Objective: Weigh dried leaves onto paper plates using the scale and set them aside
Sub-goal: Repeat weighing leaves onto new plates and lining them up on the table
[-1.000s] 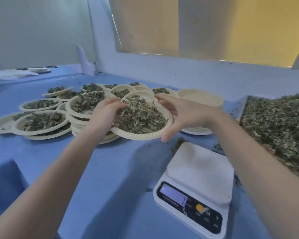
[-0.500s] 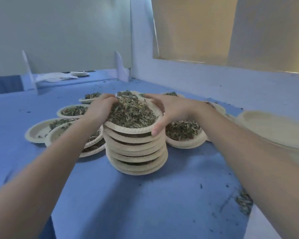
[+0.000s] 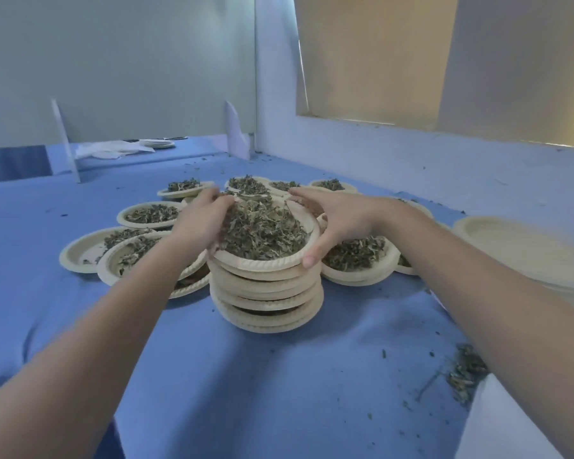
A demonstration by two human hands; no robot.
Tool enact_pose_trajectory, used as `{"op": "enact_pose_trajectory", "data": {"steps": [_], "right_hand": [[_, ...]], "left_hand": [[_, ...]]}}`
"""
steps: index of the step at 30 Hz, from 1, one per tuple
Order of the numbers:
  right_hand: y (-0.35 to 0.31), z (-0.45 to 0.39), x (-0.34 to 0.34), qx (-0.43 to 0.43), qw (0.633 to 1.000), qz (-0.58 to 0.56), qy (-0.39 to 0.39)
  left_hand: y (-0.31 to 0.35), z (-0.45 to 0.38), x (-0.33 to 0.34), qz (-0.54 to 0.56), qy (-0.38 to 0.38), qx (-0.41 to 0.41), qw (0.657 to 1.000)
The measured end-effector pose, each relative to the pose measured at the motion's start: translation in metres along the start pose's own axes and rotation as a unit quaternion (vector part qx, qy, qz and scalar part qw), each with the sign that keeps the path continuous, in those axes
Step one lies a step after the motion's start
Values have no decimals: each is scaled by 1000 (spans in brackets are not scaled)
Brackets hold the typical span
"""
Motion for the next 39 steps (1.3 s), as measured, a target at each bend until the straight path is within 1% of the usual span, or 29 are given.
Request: {"op": "enact_pose_trajectory", "data": {"steps": [3,5,8,9,11,13,15,17,19,22,24,26,27,30,33,36,39], "right_hand": [[-12,16,-12,0,1000,-15,10],[-17,30,-18,-1,1000,-25,18],[-25,57,-29,-6,999,-24,41],[-26,67,-34,-8,998,-25,53],[-22,94,-45,0,997,-11,80],[-8,127,-58,21,994,8,108],[17,165,-67,63,990,12,123],[46,202,-74,119,985,19,127],[76,234,-77,174,976,29,130],[115,270,-80,241,957,16,163],[139,285,-80,281,940,15,194],[159,294,-77,314,921,-9,229],[167,295,-73,327,913,-27,243],[183,288,-61,347,902,-58,251],[191,280,-58,341,892,-81,287],[194,279,-58,346,883,-93,305],[191,278,-60,341,888,-75,297]], "left_hand": [[29,15,-16,-25,39,33,998],[56,35,-10,-34,34,78,996],[101,75,38,-86,-16,158,984],[115,88,59,-96,-35,175,979],[137,109,96,-84,-68,183,977],[154,125,129,-38,-107,179,977],[166,138,162,1,-155,181,971],[176,148,193,7,-193,182,964],[181,154,222,-6,-204,174,963],[187,153,255,-31,-181,156,971],[187,151,266,-64,-133,148,978],[184,148,269,-54,-82,130,987],[181,144,271,-40,-68,115,990],[170,133,279,-20,-74,57,995],[165,124,286,-22,-90,25,995],[166,118,285,-37,-79,34,996],[167,117,287,-62,-99,55,992]]}}
Point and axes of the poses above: each hand's wrist, its own z-axis away from the middle knuckle, its own x-axis out of the palm, y = z × x, the point moved 7 cm from there along -z, towards the middle knuckle, and after that the axes turned 8 degrees about -x, right-handed, at the moved point
